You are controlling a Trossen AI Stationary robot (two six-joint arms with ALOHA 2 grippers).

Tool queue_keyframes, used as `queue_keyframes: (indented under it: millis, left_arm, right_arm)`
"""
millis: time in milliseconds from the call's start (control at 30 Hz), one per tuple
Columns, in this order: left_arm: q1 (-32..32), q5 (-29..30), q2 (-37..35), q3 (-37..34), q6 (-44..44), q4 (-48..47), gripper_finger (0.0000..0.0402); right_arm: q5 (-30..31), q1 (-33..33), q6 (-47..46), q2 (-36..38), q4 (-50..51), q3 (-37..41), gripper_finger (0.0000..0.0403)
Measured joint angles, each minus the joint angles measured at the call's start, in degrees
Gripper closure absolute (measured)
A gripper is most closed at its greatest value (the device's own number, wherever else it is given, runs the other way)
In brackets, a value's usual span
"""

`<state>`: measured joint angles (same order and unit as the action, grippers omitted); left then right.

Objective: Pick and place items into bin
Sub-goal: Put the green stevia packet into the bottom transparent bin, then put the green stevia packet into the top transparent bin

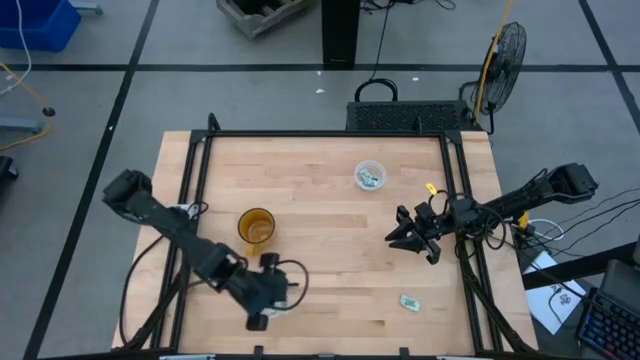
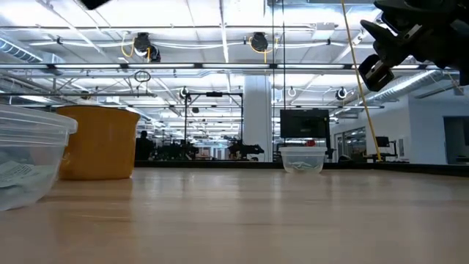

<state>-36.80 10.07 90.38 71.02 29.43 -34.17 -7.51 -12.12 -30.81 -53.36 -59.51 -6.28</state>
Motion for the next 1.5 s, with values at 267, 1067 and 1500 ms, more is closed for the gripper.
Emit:
queue_keyframes:
  millis: [267,1067,1500]
  left_arm:
    - [-3.5,1.1,3.5,-5.4,12.5,-5.4,0.0379]
    - [2.0,-1.7,4.2,-9.2,21.2,3.7,0.0285]
    - [6.7,4.4,3.6,5.3,-1.5,1.3,0.0284]
  right_arm:
    - [0.0,0.0,-0.5,0.0,2.6,0.0,0.0307]
    - [0.2,-3.9,0.5,0.0,17.3,-8.3,0.0307]
    - [21.0,-20.1,-1.9,-9.3,63.8,-33.0,0.0307]
